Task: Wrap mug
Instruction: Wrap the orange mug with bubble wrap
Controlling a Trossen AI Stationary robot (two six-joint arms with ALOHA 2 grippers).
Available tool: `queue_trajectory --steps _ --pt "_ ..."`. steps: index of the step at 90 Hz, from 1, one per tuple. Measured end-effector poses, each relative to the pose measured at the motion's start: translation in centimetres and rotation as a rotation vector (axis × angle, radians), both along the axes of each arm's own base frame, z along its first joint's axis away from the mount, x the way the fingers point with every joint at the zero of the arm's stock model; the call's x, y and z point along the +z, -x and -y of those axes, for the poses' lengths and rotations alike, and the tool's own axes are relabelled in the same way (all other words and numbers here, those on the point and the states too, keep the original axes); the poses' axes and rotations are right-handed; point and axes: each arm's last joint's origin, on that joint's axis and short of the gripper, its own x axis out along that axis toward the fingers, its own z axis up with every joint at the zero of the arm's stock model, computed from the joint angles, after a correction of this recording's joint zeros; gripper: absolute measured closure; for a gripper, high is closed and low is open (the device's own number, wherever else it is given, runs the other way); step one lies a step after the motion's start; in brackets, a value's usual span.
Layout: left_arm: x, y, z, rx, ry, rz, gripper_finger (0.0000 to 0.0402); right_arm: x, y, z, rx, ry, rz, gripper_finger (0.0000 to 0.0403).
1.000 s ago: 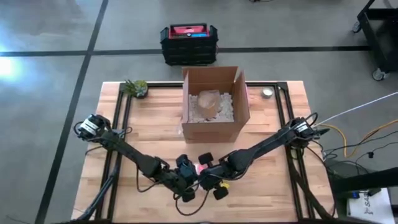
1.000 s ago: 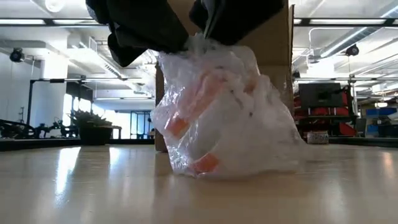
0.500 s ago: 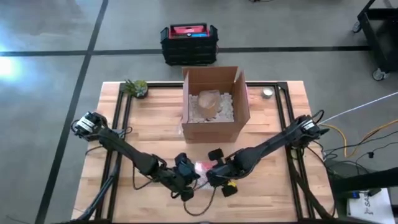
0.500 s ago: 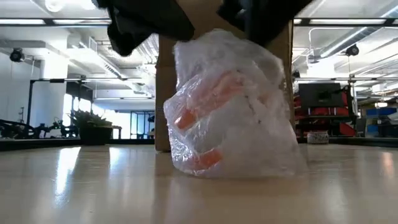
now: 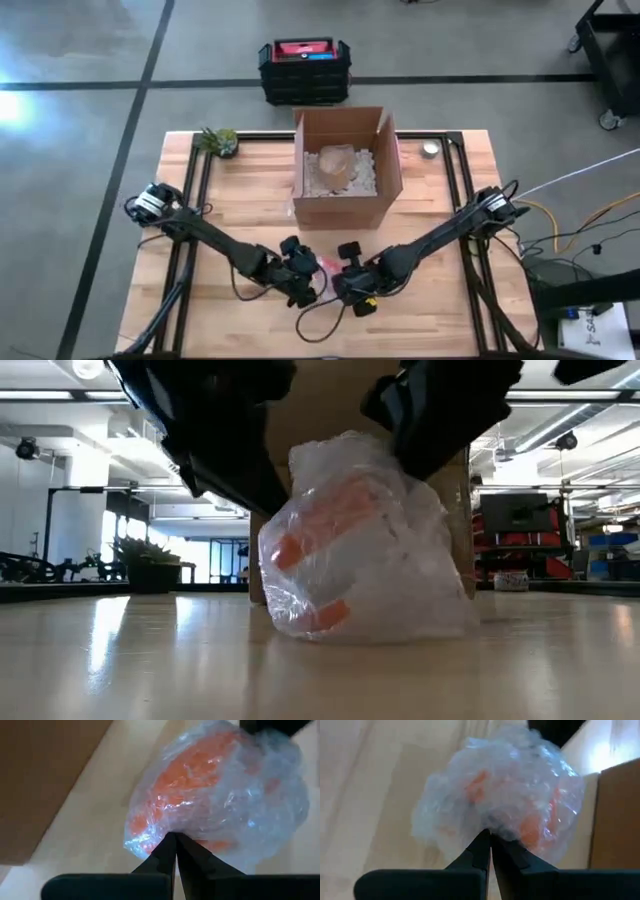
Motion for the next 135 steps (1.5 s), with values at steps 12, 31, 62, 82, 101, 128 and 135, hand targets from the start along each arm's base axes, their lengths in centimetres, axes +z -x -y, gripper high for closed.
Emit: queue_trajectory --steps 12,31,62,82,101,128,135 --pt "-0.9 -0.4 0.1 0.01 0.004 -0.001 0.0402 0.4 -0.8 -0.2 0.043 -0.01 0.09 0.0401" --pt "-2.0 -0.4 0.5 -0.036 0.069 -0.03 0.0402 0.6 -1.6 1.4 -0.011 0.113 0.146 0.0401" --pt "-1.9 -0.6 0.7 -0.107 0.111 -0.042 0.0402 -0.8 -2.0 4.8 0.006 -0.061 0.013 0.0401" --pt "2.2 1.1 0.8 -0.153 0.156 0.003 0.0402 -2.0 -2.0 6.9 0.0 -0.172 -0.03 0.0401" --pt "5.9 2.1 0.6 -0.087 0.003 0.182 0.0402 -2.2 -2.1 6.6 0.029 -0.203 -0.014 0.0401" --pt "3.2 -0.4 -1.6 -0.038 0.0 0.129 0.0402 -2.4 -2.0 6.6 0.023 -0.211 -0.021 0.0401" --pt "2.7 -0.9 -1.5 -0.046 0.014 0.136 0.0402 -2.3 -1.9 6.6 0.023 -0.21 -0.028 0.0401"
